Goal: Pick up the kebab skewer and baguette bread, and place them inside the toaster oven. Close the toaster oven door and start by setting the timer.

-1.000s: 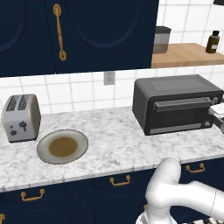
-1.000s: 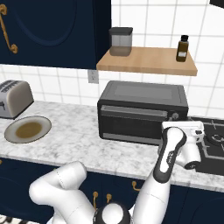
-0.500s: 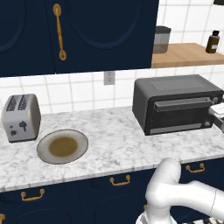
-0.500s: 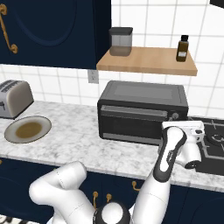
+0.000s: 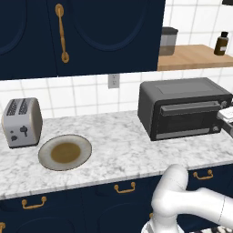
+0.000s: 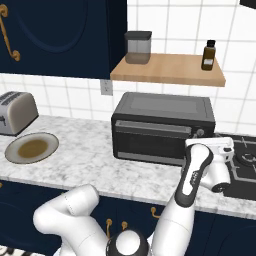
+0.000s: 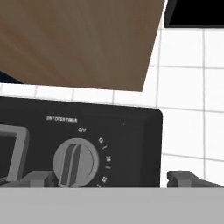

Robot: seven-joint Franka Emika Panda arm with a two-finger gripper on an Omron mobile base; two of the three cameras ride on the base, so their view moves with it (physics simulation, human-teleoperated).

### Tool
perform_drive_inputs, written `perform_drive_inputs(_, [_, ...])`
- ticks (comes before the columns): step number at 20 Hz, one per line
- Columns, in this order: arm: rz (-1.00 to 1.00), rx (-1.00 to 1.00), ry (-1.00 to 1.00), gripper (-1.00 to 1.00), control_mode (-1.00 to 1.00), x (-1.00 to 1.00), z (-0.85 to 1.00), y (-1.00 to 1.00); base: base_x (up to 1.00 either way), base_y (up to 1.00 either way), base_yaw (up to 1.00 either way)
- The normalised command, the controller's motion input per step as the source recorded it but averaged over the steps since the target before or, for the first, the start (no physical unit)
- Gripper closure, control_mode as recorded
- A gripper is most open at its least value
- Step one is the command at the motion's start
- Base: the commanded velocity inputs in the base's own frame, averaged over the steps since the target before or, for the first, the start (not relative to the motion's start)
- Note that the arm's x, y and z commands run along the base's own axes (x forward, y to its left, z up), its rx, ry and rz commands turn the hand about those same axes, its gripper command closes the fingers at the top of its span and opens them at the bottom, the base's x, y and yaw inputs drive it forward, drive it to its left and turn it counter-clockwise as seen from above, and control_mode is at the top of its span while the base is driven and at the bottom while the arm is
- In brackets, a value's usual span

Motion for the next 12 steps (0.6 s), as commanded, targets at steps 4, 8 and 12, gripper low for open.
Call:
perform_drive_inputs(4, [-0.05,0.00,0.00,-1.00,-1.00,-0.12,0.28,-0.41,0.00,0.00,0.00])
perform_drive_inputs(8, [-0.05,0.00,0.00,-1.00,-1.00,-0.09,0.30,-0.31,0.00,0.00,0.00])
perform_drive_inputs(12, [-0.07,0.00,0.00,-1.00,-1.00,-0.16,0.33,-0.41,0.00,0.00,0.00])
